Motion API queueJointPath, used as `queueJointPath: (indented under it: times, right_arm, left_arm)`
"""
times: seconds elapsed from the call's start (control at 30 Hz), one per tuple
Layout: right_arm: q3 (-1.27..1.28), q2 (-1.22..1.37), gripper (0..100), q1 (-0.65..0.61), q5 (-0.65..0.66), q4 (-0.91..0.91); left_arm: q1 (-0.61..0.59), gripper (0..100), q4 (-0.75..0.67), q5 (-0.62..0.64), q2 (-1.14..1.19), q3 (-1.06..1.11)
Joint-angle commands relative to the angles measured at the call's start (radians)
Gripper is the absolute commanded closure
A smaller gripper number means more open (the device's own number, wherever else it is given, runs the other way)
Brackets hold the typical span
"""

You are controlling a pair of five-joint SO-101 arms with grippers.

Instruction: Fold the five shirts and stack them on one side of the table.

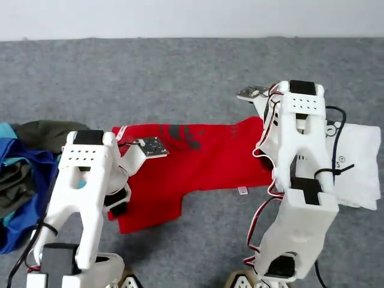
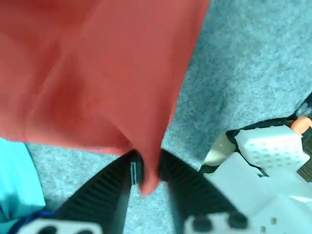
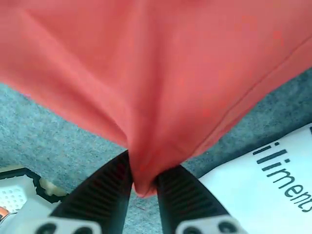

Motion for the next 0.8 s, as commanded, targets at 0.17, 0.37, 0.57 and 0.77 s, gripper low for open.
queueJointPath:
  times: [0.17,0.37,0.57,0.77]
  right_arm:
    - [-0.018,-0.085,79.4,0.012,0.008,0.047]
    - [-0.092,-0.151,76.9,0.028,0.002,0.038]
    - [-0.192,-0.134,84.3,0.018,-0.02,-0.082]
    - [-0.192,-0.019,99.0,-0.015,-0.18,-0.297]
  left_arm:
    - [-0.008,84,0.029,0.021,-0.041,-0.018]
    - [-0.008,84,0.031,0.141,-0.041,-0.209]
    - [-0.002,85,-0.06,0.293,-0.031,-0.403]
    - [0.002,93,-0.336,0.508,0.104,-0.374]
